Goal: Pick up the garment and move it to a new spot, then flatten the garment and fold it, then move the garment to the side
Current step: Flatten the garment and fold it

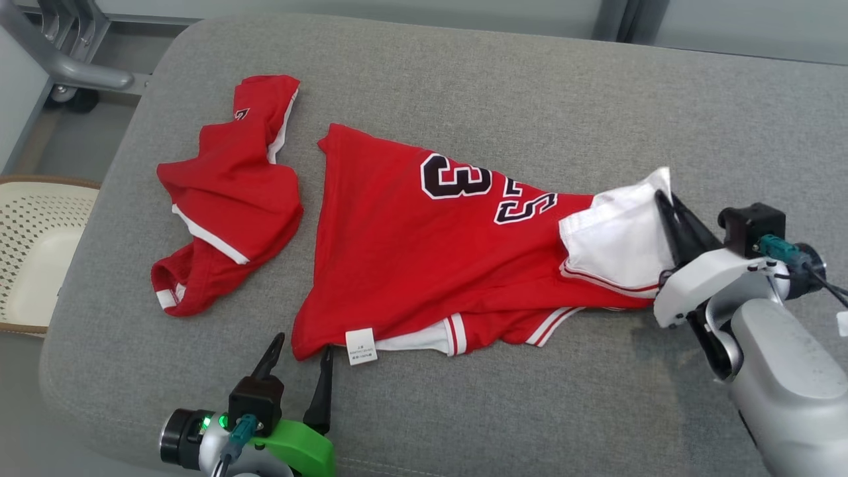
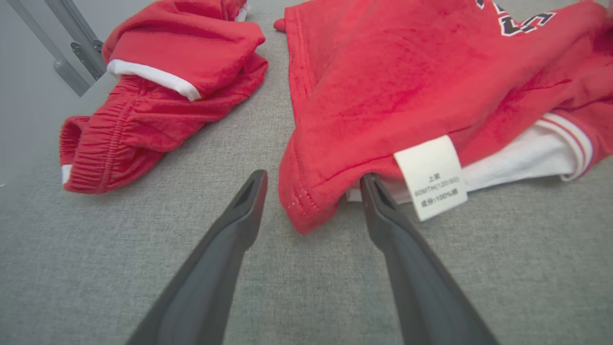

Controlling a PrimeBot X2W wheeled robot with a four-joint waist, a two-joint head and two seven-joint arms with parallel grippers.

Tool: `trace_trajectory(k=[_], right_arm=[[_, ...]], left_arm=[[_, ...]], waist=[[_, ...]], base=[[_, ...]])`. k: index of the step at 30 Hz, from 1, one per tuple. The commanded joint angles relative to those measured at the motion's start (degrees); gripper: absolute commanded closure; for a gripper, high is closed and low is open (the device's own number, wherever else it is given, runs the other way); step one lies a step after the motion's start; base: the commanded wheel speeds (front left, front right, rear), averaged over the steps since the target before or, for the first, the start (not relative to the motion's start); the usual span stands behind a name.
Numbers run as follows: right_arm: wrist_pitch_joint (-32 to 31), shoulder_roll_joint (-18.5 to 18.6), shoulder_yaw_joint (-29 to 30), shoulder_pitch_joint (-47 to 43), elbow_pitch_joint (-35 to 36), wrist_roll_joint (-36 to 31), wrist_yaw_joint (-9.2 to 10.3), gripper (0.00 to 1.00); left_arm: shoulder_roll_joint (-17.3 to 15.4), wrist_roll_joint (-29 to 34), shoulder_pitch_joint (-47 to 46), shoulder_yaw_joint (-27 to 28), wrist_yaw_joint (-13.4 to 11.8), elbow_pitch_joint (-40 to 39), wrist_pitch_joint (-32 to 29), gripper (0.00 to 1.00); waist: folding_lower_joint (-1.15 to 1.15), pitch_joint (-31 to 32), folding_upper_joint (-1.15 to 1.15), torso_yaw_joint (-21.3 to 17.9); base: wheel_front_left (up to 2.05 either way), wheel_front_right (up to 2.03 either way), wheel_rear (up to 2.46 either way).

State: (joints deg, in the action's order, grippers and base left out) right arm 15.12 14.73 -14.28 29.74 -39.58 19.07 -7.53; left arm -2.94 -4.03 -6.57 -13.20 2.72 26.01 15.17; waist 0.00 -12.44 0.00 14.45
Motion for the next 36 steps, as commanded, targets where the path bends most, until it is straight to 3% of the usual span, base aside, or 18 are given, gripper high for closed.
trace_trajectory(k=[1, 6, 12, 16, 17, 18, 22, 28, 36], right_arm=[[0.1, 1.8, -0.2, 0.8, 2.1, -0.7, 0.07, 1.00], [0.0, 7.1, -3.3, 0.7, 13.2, -2.3, 0.07, 1.00], [0.0, 17.1, -12.4, -5.8, 30.1, 1.1, 0.08, 1.00], [0.1, 21.5, -16.9, -11.2, 34.7, 4.0, 0.08, 1.00], [0.1, 22.2, -17.3, -13.0, 35.1, 5.3, 0.08, 0.58], [0.1, 22.7, -17.7, -14.9, 35.2, 6.5, 0.07, 0.00], [0.1, 22.0, -16.1, -21.8, 35.4, 10.5, 0.08, 0.00], [0.1, 18.2, -7.6, -30.3, 35.4, 12.4, 0.07, 0.00], [0.0, 11.3, 1.5, -27.9, 32.1, 12.5, 0.05, 0.00]], left_arm=[[0.0, -0.5, -0.3, 0.0, -0.2, -0.3, 0.0, 0.00], [0.0, -1.2, -0.3, -0.4, 0.1, -0.1, 0.0, 0.00], [0.0, -1.6, 0.1, -0.4, 0.0, 0.8, 0.0, 0.00], [0.0, -1.8, 0.4, 0.1, 0.1, 1.1, 0.0, 0.00], [0.0, -1.8, 0.3, 0.4, 0.1, 1.2, 0.0, 0.00], [0.0, -1.6, 0.3, 0.5, 0.1, 1.3, 0.0, 0.00], [0.0, -1.2, 0.1, 1.0, 0.3, 1.7, 0.0, 0.00], [0.0, -0.8, 1.7, 1.8, 0.6, 2.6, 0.0, 0.00], [0.0, 0.2, 2.5, 2.7, 1.3, 2.3, 0.0, 0.00]], waist=[[0.00, 0.3, 0.00, -0.5], [0.00, 1.0, 0.00, -2.6], [0.00, 2.3, 0.00, -6.5], [0.00, 2.6, 0.00, -8.9], [0.00, 2.6, 0.00, -9.7], [0.00, 2.7, 0.00, -10.4], [0.00, 3.2, 0.00, -12.3], [0.00, 5.3, 0.00, -13.1], [0.00, 6.2, 0.00, -11.5]], base=[[0.00, 0.00, 0.00], [0.00, 0.00, 0.00], [0.00, 0.00, 0.00], [0.00, 0.00, 0.00], [0.00, 0.00, 0.00], [0.00, 0.00, 0.00], [0.00, 0.00, 0.00], [0.00, 0.00, 0.00], [0.00, 0.00, 0.00]])
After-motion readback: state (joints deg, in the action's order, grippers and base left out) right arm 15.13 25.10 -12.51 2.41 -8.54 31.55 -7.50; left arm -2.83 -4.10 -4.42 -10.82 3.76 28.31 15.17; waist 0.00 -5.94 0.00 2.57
